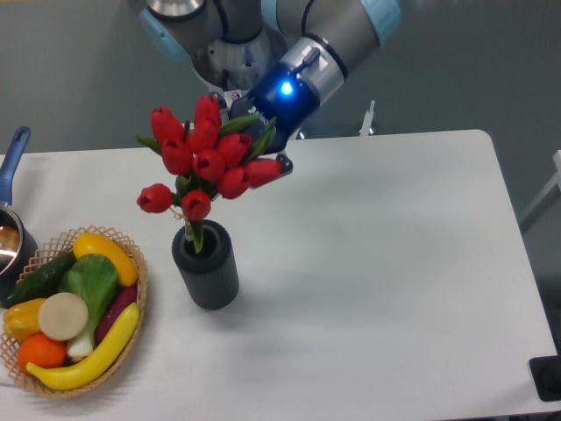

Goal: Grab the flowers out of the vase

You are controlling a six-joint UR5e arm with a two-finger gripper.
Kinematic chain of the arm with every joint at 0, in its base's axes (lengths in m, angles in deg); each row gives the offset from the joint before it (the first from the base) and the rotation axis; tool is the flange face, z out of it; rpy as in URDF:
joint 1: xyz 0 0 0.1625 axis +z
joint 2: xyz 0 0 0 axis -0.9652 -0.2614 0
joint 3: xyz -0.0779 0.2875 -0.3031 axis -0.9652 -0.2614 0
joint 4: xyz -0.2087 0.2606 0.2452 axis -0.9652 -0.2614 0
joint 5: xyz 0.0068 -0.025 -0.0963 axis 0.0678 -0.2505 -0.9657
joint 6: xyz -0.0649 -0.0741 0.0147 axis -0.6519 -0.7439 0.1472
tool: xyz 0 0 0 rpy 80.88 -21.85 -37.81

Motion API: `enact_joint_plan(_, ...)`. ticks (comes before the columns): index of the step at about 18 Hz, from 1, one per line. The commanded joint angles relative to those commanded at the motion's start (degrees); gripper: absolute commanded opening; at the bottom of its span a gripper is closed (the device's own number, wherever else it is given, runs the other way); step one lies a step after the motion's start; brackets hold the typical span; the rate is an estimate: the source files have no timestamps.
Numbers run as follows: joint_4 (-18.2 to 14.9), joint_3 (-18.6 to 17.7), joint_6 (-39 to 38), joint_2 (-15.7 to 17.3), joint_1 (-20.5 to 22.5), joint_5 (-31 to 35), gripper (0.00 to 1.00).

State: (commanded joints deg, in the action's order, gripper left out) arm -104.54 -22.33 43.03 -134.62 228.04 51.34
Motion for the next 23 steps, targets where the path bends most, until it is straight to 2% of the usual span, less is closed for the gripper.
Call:
enact_joint_plan(4,0.0,2.5,-2.6,-0.5,0.7,-1.2,0.44)
enact_joint_plan(6,0.0,4.4,-3.7,-1.5,2.4,-2.3,0.44)
enact_joint_plan(9,0.5,6.9,-3.0,-6.9,3.3,-2.7,0.45)
enact_joint_plan(12,0.7,11.4,-3.1,-11.5,3.4,-2.5,0.44)
enact_joint_plan(14,0.6,13.2,-3.3,-12.8,3.3,-2.4,0.44)
enact_joint_plan(23,0.9,12.3,-3.1,-13.4,3.3,-1.8,0.44)
